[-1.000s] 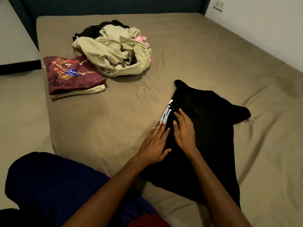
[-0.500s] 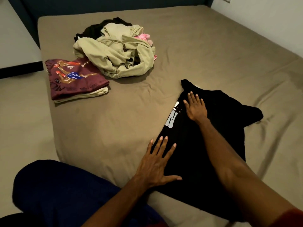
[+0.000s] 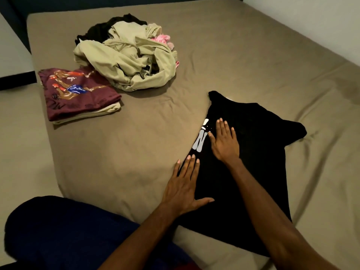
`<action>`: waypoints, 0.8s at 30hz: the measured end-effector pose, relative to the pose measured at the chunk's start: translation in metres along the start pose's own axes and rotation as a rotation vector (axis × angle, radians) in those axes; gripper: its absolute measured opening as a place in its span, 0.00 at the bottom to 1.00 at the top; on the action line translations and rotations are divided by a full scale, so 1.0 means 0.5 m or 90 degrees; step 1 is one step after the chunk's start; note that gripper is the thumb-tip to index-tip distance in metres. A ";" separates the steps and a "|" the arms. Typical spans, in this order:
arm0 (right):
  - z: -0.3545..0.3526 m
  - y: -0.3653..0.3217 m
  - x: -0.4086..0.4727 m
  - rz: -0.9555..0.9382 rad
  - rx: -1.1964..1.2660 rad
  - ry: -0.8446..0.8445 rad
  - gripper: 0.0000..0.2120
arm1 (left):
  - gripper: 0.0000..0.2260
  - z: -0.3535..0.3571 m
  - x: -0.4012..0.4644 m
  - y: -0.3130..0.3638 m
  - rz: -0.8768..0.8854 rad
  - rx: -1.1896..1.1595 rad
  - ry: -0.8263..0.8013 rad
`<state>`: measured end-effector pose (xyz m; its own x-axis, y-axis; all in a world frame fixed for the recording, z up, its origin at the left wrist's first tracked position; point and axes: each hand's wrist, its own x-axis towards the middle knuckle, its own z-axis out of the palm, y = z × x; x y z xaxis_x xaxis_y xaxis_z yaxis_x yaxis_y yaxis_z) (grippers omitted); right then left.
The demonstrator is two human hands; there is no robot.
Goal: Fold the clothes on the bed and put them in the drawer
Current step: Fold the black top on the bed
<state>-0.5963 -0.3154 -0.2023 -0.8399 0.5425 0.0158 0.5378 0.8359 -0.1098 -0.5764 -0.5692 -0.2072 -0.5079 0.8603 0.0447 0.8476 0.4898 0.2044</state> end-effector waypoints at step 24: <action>-0.042 0.179 -0.531 0.295 0.058 0.177 0.28 | 0.48 -0.011 -0.077 0.084 0.032 -0.010 0.014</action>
<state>-0.3236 -0.3829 -0.1957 -0.4586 0.8645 0.2058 0.8284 0.4997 -0.2532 -0.5221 -0.5826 -0.1951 -0.4686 0.8801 0.0769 0.8694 0.4441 0.2165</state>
